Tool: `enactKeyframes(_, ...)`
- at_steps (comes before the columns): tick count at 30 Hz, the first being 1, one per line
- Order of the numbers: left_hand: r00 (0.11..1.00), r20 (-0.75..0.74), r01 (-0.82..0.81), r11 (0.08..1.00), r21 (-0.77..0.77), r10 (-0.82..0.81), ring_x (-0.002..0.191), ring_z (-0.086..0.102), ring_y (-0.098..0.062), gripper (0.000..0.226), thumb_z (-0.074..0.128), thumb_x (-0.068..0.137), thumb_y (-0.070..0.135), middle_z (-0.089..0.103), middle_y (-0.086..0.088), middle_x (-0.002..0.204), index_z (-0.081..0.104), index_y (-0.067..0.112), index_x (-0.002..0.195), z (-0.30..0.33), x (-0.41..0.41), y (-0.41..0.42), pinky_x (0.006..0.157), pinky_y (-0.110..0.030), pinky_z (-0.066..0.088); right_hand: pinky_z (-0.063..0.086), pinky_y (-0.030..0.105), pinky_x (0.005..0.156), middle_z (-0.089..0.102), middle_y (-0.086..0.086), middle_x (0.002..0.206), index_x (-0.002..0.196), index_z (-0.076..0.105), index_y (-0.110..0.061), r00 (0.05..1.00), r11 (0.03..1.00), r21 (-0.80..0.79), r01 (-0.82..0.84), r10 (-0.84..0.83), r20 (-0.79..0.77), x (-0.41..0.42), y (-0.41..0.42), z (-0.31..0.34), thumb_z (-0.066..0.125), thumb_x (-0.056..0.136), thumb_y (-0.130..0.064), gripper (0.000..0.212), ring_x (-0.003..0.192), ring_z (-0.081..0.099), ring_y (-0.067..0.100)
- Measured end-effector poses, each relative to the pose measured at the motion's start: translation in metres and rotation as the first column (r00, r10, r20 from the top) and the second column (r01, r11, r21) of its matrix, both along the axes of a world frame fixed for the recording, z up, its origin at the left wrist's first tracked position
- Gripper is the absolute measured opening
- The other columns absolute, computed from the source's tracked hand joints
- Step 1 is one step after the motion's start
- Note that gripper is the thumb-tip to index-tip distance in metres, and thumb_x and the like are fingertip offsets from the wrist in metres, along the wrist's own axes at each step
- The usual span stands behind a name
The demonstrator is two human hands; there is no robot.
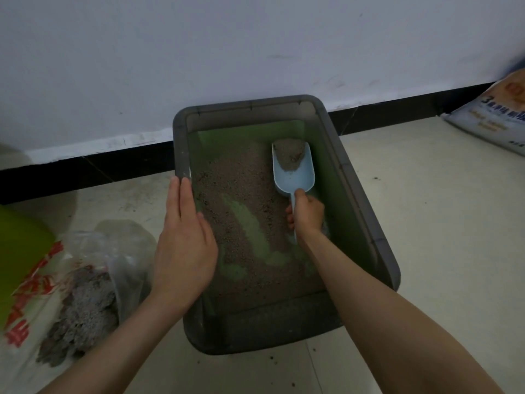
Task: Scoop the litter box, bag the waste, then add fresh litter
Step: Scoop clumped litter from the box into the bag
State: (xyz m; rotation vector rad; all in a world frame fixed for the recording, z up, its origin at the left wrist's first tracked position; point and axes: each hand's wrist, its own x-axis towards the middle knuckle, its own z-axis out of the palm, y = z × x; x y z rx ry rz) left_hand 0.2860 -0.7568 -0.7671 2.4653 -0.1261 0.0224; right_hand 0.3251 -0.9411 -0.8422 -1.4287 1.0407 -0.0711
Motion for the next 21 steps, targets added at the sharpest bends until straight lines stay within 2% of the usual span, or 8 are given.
enactKeyframes(5, 1.000, -0.002, -0.001, 1.000, 0.006, 0.001, 0.138, 0.026, -0.020, 0.054, 0.026, 0.098, 0.021, -0.003, 0.005, 0.157, 0.006, 0.016, 0.148, 0.001, 0.000, 0.001, 0.097, -0.031, 0.034, 0.032, 0.024, 0.048, 0.048, 0.003, 0.062, 0.072, 0.053, -0.016, 0.997, 0.998, 0.059, 0.028, -0.032, 0.073, -0.010, 0.001, 0.017, 0.045, 0.094, -0.027, 0.026, 0.052, 0.041, 0.012)
enactKeyframes(9, 1.000, -0.013, -0.001, 1.000, 0.011, 0.001, 0.138, 0.026, -0.020, 0.054, 0.026, 0.098, 0.021, -0.004, 0.006, 0.157, 0.004, 0.016, 0.148, 0.002, 0.000, 0.001, 0.100, -0.036, 0.036, 0.031, 0.024, 0.046, 0.048, 0.004, 0.062, 0.072, 0.054, -0.015, 0.996, 0.998, 0.054, -0.014, 0.009, 0.092, -0.017, 0.005, 0.021, 0.045, 0.095, -0.025, 0.027, 0.050, 0.040, 0.012)
enactKeyframes(13, 1.000, -0.013, 0.001, 1.000, 0.014, -0.001, 0.138, 0.025, -0.020, 0.054, 0.026, 0.098, 0.021, -0.005, 0.005, 0.157, 0.004, 0.016, 0.148, 0.002, -0.001, 0.002, 0.099, -0.033, 0.035, 0.030, 0.024, 0.045, 0.047, 0.004, 0.060, 0.072, 0.053, -0.012, 0.996, 0.996, 0.084, 0.007, -0.015, 0.090, -0.022, 0.008, 0.026, 0.044, 0.096, -0.024, 0.028, 0.048, 0.040, 0.012)
enactKeyframes(21, 1.000, -0.021, -0.009, 0.999, 0.032, 0.010, 0.136, 0.030, -0.022, 0.054, 0.026, 0.098, 0.020, -0.003, 0.004, 0.157, 0.005, 0.016, 0.148, 0.000, 0.000, 0.002, 0.094, -0.036, 0.039, 0.032, 0.023, 0.043, 0.051, 0.007, 0.058, 0.063, 0.053, -0.009, 0.977, 0.977, -0.052, -0.205, 0.201, -0.076, -0.029, 0.008, 0.028, 0.049, 0.094, -0.028, 0.037, 0.045, 0.042, 0.015)
